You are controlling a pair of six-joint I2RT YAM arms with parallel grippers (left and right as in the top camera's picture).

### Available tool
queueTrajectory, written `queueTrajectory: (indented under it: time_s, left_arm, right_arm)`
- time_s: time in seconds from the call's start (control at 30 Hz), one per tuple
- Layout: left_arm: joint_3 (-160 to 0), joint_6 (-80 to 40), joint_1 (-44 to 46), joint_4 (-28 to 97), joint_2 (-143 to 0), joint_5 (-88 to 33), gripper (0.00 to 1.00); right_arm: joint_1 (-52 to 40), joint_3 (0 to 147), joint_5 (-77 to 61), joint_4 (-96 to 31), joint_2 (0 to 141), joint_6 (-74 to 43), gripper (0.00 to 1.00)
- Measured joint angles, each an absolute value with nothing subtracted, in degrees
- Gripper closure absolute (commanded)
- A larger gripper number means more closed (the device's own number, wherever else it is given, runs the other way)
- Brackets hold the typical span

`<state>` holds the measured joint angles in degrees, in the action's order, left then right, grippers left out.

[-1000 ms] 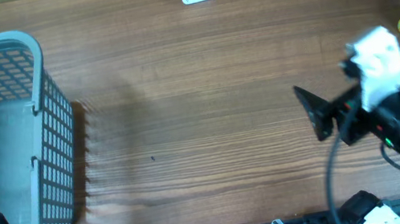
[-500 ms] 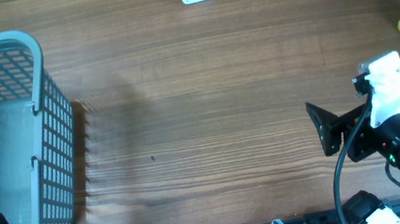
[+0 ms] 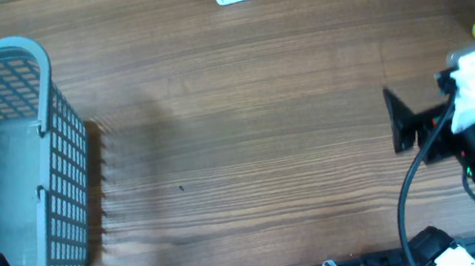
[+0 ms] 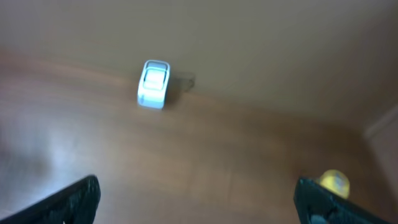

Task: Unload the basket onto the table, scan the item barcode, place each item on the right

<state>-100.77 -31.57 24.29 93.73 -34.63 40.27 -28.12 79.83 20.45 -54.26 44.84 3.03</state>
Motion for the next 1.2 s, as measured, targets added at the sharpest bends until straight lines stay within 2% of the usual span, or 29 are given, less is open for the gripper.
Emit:
queueTrajectory:
  time_s: [0.17, 0.33, 0.47, 0.6, 0.8, 1.2]
  left_arm:
    - [-100.8, -31.6, 24.3, 93.7, -34.6, 40.2, 0.00]
    - [-100.8, -31.6, 24.3, 93.9, -34.6, 40.2, 0.00]
    - [-100.8, -31.6, 24.3, 93.8, -34.6, 40.3, 0.00]
    - [-100.7, -31.6, 24.3, 93.9, -34.6, 40.2, 0.00]
    - [-100.7, -31.5, 24.3, 93.9, -34.6, 40.2, 0.00]
    - [-100.7, -31.2, 24.3, 93.9, -34.6, 40.2, 0.00]
  right_arm:
    - [-21.3, 71.5, 16.6, -34.3, 40.9, 11.1, 0.00]
    - [-12.6, 53.1, 7.7, -11.4, 30.5, 15.6, 0.00]
    - [-7.1, 38.7, 2.5, 0.3, 21.4, 16.8, 0.00]
    - [-1.7, 26.2, -1.6, 6.0, 12.1, 16.6, 0.00]
    - [3.7, 15.4, -4.3, 8.8, 1.9, 14.7, 0.00]
    - [5.4, 2.9, -2.9, 11.5, 1.0, 10.0, 0.00]
